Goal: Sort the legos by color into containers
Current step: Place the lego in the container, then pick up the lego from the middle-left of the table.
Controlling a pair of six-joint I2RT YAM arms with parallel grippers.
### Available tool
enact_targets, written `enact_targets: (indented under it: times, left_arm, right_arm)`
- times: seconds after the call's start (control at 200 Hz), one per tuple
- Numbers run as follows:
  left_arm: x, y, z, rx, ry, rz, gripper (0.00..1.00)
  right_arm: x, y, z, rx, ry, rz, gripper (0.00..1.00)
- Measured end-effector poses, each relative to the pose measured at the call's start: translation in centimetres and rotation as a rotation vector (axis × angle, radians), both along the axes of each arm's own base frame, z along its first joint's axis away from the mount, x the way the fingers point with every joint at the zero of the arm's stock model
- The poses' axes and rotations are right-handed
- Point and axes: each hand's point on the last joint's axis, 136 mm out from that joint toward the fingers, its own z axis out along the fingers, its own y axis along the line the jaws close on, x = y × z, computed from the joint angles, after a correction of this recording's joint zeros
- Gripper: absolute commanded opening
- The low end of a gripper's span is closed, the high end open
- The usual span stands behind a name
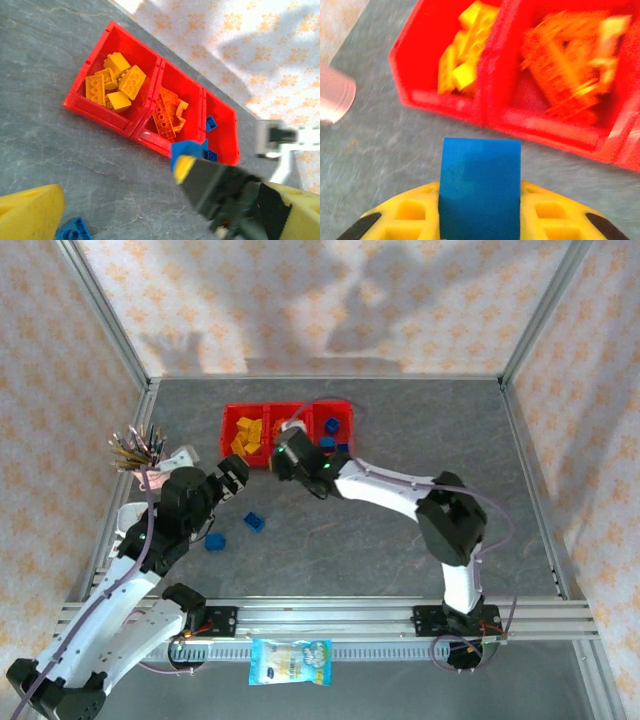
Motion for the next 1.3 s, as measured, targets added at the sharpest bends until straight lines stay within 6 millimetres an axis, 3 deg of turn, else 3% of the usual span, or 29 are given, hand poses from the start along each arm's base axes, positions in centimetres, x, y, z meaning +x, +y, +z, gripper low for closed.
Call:
enact_targets:
  times: [0.165,0.34,0.491,0.716,0.781,1.021,1.191,1.301]
  left_arm:
    - [1.6,-1.2,-1.0,0.013,0.022,-0.034,1.00]
    - [3.2,-2.4,-2.0,0.020,0.040,-0.061,0.99]
    - [4.2,-3.1,-2.6,0.024,0.043,-0.077,0.99]
    - [5.2,-3.7,-3.2,0.029,0.051,-0.090,1.00]
    - [5.3,-3.7,-3.2,0.030,0.052,-0.090,1.00]
    - [5.5,-3.8,-2.6,0.029,0.040,-0.093,1.00]
    - [5.1,-3.6,-1.4,0.023,0.009,-0.095,1.00]
    - [4.3,-3.3,-0.5,0.024,-0.009,-0.097,1.00]
  right_arm:
    - [4.0,-5.6,2.2,0.017,-0.036,-0.136,0.29]
    - [7.9,-10.2,1.9,-0.019,-0.049,-0.240,0.29]
    - [11.8,-10.8,1.5,-0.043,-0.065,-0.277,0.30]
    - [14.9,-10.1,-0.8,-0.103,-0.060,-0.273,0.50]
    - [15.1,-10.0,-1.2,-0.117,-0.057,-0.266,0.54]
    - [14.7,-9.8,-1.4,-0.119,-0.047,-0.243,0.56]
    - [11.1,-10.3,-1.9,-0.129,-0.010,-0.204,0.60]
    - [7.9,-9.2,-1.3,-0.118,-0.007,-0.150,0.62]
